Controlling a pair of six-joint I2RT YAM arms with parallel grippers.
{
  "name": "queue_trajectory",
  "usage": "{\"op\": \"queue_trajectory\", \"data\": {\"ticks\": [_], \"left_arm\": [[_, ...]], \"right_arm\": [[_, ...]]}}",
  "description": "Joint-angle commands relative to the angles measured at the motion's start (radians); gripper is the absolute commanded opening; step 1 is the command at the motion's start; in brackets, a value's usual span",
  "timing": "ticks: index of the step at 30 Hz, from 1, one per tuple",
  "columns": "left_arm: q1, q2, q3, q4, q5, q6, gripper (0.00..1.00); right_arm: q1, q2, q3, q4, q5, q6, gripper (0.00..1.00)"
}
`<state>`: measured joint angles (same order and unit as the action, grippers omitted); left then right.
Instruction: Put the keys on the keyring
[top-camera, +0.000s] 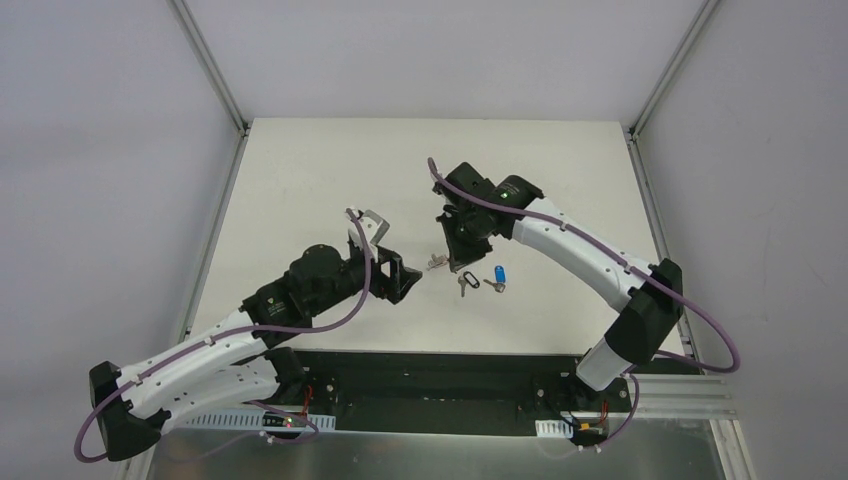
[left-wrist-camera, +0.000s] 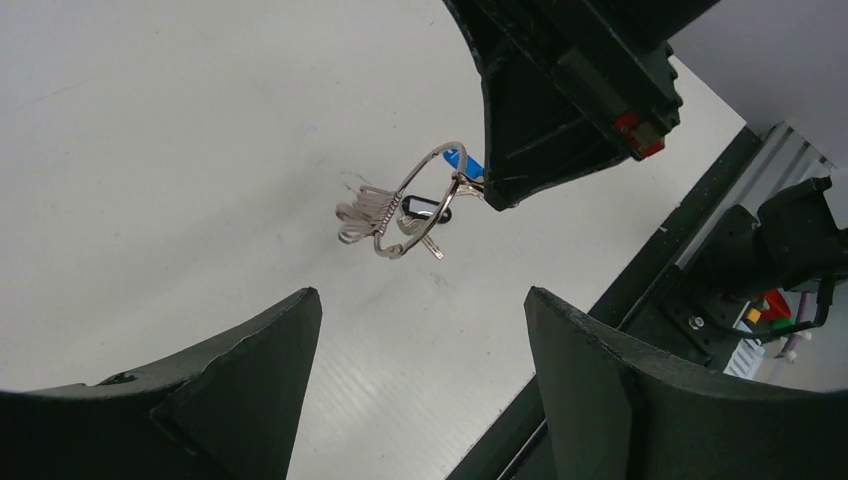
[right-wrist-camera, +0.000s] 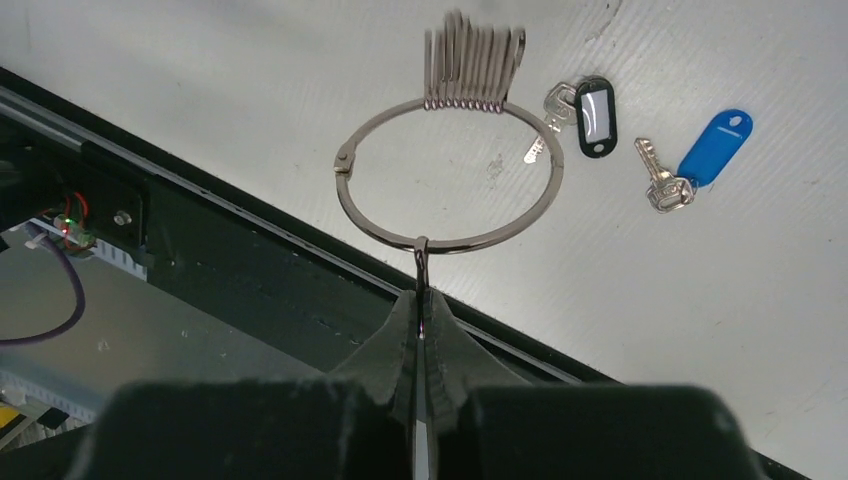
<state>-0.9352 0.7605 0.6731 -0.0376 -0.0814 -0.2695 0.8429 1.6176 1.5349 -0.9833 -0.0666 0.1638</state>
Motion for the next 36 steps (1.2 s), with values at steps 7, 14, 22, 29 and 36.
{"op": "queue_trajectory", "data": {"ticks": [7, 14, 22, 29, 36], "left_arm": [[0.000, -0.030, -0.095, 0.303, 0.176, 0.174, 0.78], [0.000, 0.022, -0.145, 0.475, 0.257, 0.271, 0.78], [0.001, 0.100, -0.182, 0.632, 0.311, 0.345, 0.78], [0.001, 0.143, -0.247, 0.817, 0.322, 0.375, 0.77], [0.000, 0.157, -0.311, 1.010, 0.353, 0.368, 0.73]], "right_arm": [[0.026, 0.027, 0.308, -0.267, -0.053, -0.056, 0.00], [0.056, 0.069, 0.426, -0.353, -0.072, -0.064, 0.00], [0.085, 0.093, 0.504, -0.400, -0.116, -0.069, 0.00], [0.097, 0.119, 0.560, -0.442, -0.147, -0.069, 0.00], [0.111, 0.135, 0.590, -0.445, -0.196, -0.052, 0.00]]}}
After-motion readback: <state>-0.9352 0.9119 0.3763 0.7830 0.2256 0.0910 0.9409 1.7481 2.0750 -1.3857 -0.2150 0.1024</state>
